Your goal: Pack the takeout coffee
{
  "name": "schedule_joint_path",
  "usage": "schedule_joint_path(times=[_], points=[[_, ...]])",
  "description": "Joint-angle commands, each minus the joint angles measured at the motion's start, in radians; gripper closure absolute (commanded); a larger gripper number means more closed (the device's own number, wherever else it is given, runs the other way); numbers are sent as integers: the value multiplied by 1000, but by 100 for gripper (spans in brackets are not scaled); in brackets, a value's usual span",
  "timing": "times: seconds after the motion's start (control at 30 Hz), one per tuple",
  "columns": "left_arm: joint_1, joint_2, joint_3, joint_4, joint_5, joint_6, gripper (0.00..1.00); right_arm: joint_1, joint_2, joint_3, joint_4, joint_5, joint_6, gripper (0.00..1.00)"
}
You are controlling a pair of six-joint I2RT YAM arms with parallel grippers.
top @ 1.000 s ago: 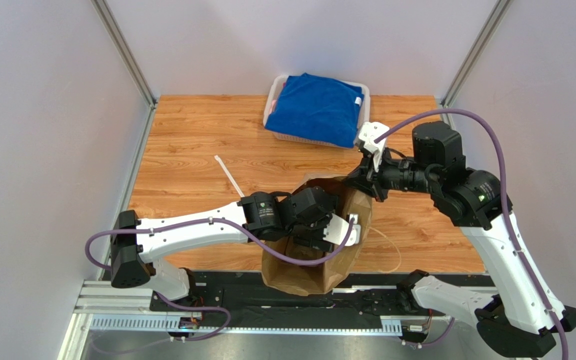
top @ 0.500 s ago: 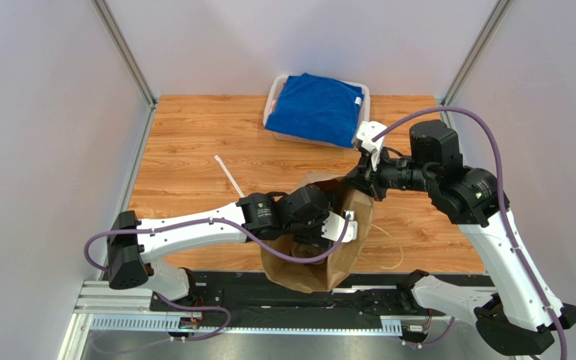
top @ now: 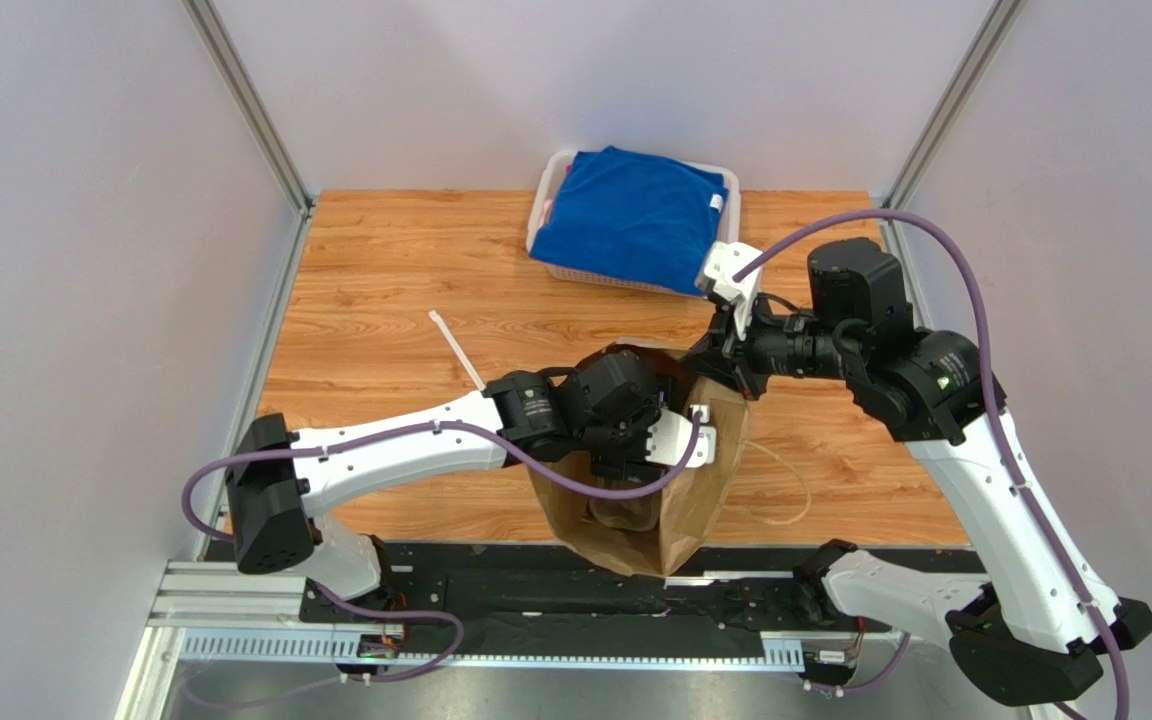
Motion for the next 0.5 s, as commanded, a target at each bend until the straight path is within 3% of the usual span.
schedule_joint_path(times=[0.0,0.47], points=[[24,97,33,-103,75,-15,58,6,-11,-7,30,-47,-23,100],[69,290,235,-285,121,8,61,-50,25,-40,30,47,-57,100]])
